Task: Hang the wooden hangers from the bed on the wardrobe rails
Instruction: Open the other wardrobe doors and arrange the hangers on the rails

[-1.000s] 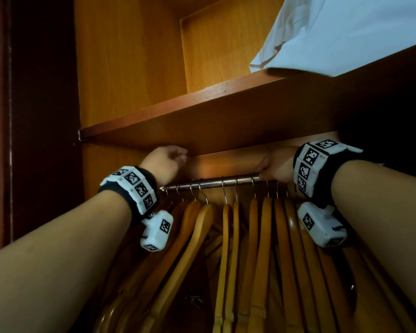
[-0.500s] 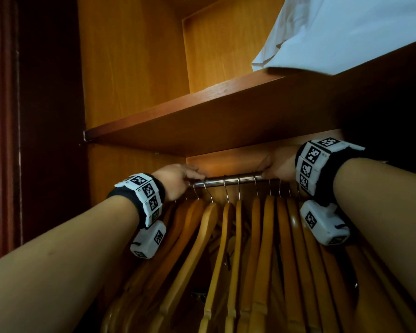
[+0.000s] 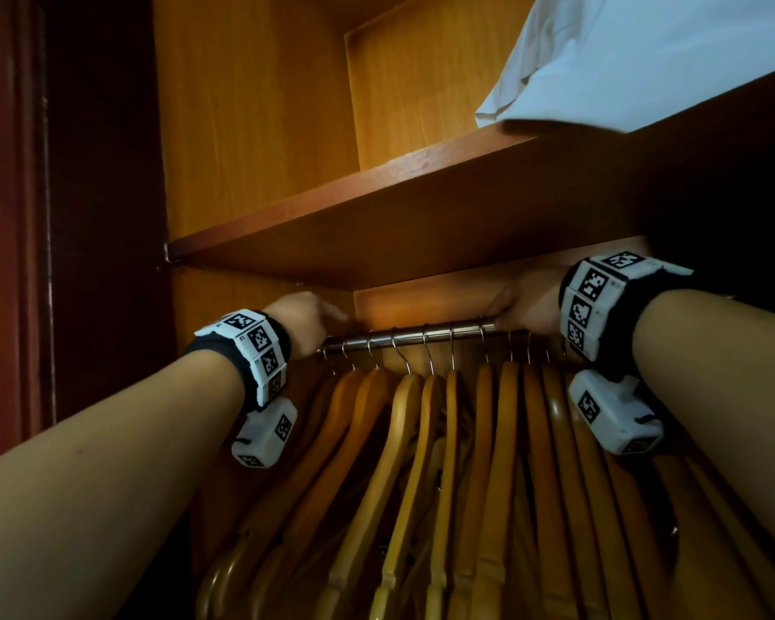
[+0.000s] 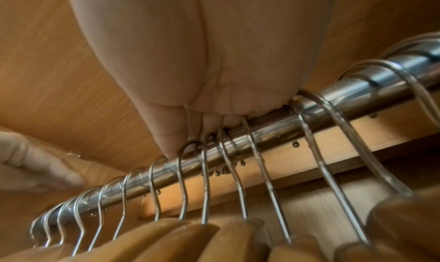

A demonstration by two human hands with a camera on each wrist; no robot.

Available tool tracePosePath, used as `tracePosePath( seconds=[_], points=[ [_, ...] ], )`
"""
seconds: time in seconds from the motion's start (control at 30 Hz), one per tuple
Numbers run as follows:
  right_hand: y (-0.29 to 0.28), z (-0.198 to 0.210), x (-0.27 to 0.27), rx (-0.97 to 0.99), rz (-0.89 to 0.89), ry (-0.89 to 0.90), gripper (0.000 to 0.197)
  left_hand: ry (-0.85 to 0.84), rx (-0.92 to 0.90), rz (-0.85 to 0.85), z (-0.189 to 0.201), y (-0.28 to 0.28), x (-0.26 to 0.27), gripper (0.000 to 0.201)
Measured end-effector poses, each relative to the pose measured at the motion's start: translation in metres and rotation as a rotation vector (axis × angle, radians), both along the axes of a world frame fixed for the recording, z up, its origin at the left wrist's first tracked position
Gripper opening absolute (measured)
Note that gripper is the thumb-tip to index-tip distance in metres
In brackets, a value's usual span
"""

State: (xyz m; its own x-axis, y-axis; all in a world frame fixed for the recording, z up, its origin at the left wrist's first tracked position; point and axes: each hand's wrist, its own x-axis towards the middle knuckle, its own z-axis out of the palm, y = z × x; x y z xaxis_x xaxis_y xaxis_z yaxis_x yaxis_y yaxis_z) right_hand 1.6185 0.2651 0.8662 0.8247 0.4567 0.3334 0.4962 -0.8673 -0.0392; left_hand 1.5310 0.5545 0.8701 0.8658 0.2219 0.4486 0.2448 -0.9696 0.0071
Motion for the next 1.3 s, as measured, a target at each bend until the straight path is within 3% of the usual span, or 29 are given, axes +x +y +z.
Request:
tracePosePath(
  seconds=[0.2,0.47,0.6,1.03,1.2,1.3],
  points=[
    [-0.002,-0.007,-0.008,0.080,0.020,-0.108,0.036,0.120,0.029,-0.035,-0.006,-0.002,0.001,0.078],
    [0.000,-0.006,-0.014,0.071,0.030,-0.055,0.039,0.102,0.035,-0.082,-0.010,0.001,0.002,0.082],
    [-0.001,-0.008,-0.011,0.069,0.042,-0.085,0.030,0.115,0.038,-0.088,-0.011,-0.002,-0.002,0.083],
    [-0.002,-0.005,0.006,0.094,0.056,-0.035,0.043,0.106,0.067,-0.076,-0.009,-0.020,-0.004,0.074],
    [-0.001,-0.003,0.014,0.055,0.039,-0.014,0.043,0.061,0.099,-0.297,-0.016,-0.045,-0.003,0.076],
    [0.000,-0.005,0.011,0.040,-0.002,-0.095,0.039,0.094,0.174,-0.377,-0.020,-0.059,0.003,0.080]
  ],
)
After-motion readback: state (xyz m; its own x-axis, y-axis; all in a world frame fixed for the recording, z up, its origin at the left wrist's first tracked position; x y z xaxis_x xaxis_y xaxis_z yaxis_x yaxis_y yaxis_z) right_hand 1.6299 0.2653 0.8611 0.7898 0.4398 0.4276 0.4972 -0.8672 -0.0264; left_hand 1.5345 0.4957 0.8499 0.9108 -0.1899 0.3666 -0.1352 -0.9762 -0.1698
